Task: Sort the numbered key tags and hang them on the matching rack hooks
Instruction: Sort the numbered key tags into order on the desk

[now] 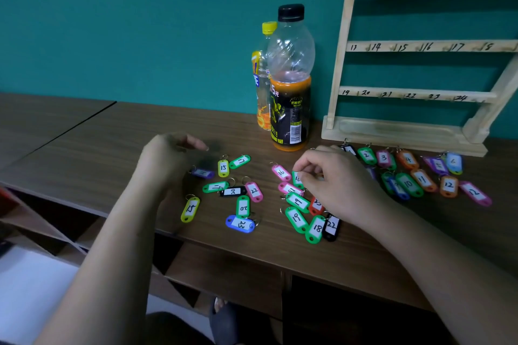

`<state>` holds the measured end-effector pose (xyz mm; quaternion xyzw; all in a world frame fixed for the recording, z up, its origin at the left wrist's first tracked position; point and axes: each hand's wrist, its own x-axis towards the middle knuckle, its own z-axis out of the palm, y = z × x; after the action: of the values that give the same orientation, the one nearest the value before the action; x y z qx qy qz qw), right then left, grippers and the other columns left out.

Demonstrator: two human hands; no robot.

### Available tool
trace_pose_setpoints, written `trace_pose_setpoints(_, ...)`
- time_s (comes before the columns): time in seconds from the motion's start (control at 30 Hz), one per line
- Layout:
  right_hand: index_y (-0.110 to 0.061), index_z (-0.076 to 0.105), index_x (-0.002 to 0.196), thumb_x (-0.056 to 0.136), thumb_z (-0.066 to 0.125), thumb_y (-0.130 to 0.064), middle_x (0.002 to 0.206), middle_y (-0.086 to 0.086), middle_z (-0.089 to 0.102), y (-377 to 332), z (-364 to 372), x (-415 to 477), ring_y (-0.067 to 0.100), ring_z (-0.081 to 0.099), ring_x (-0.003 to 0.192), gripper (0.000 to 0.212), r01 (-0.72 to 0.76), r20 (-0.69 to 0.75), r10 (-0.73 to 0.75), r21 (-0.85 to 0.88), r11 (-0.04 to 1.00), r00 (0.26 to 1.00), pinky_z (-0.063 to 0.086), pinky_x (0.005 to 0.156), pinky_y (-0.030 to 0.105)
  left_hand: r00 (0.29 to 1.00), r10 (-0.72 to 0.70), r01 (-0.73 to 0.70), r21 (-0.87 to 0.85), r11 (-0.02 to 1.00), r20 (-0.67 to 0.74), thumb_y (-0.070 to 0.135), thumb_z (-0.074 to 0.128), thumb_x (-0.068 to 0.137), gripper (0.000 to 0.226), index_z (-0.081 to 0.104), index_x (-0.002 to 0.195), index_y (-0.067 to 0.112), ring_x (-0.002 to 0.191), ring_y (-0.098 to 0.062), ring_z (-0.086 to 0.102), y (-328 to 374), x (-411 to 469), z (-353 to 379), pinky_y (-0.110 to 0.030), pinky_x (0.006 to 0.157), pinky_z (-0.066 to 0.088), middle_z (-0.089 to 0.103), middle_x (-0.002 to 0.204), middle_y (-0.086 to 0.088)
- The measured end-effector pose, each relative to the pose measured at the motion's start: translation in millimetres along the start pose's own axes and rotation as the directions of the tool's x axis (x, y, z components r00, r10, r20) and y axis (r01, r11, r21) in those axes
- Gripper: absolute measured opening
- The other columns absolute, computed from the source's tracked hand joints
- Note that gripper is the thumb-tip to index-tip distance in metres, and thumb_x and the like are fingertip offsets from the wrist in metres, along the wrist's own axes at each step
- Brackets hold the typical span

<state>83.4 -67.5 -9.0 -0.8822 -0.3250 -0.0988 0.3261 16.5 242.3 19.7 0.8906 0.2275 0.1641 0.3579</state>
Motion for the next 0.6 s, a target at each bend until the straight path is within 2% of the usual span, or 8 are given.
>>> trace_pose_setpoints(0.13, -0.029, 0.077, 0.095, 0.094, 0.075, -0.017, 0.089, -0.013, 0.065, 0, 1, 0, 0.010, 0.059, 0.095, 0.012, 0.010, 0.001, -0.010, 0.026, 1.000, 1.000, 0.054, 0.084, 0.038, 0.999, 0.039, -0.040, 0.086, 0.995, 0.008, 0.023, 0.063, 0.098, 0.016, 0.077, 0.096, 0.031, 0.089, -0.016, 0.067, 3, 10, 17, -0.027, 0.063, 0.045, 0.074, 0.096, 0.007)
trace_pose_setpoints(0.27, -0.029, 0.077, 0.096, 0.094, 0.075, -0.017, 0.089, -0.014, 0.065, 0, 1, 0, 0.009, 0.059, 0.095, 0.012, 0.006, 0.002, -0.006, 0.026, 1.000, 1.000, 0.054, 0.084, 0.038, 0.994, 0.089, -0.098, 0.162, 0.982, 0.061, 0.043, 0.077, 0.090, 0.012, 0.076, 0.091, 0.032, 0.082, -0.006, 0.065, 9, 13, 29, -0.023, 0.061, 0.043, 0.073, 0.088, 0.010)
trace_pose_setpoints(0.43, -0.029, 0.077, 0.095, 0.094, 0.075, -0.017, 0.090, -0.015, 0.065, -1, 1, 0, 0.008, 0.059, 0.095, 0.012, 0.000, -0.001, 0.000, 0.034, 0.999, 1.000, 0.055, 0.084, 0.038, 0.995, 0.062, -0.077, 0.216, 0.973, 0.077, 0.035, 0.082, 0.087, 0.008, 0.077, 0.092, 0.030, 0.091, -0.013, 0.063, 10, 16, 37, -0.028, 0.070, 0.042, 0.073, 0.094, 0.010)
trace_pose_setpoints(0.6, -0.028, 0.077, 0.095, 0.093, 0.076, -0.016, 0.089, -0.014, 0.065, 0, 0, -1, 0.010, 0.060, 0.094, 0.012, 0.014, -0.007, -0.014, 0.030, 0.999, 1.000, 0.055, 0.083, 0.039, 0.998, 0.059, -0.065, 0.231, 0.971, 0.034, 0.032, 0.084, 0.085, 0.012, 0.074, 0.084, 0.027, 0.084, -0.012, 0.065, 12, 16, 36, -0.030, 0.068, 0.046, 0.072, 0.085, 0.008)
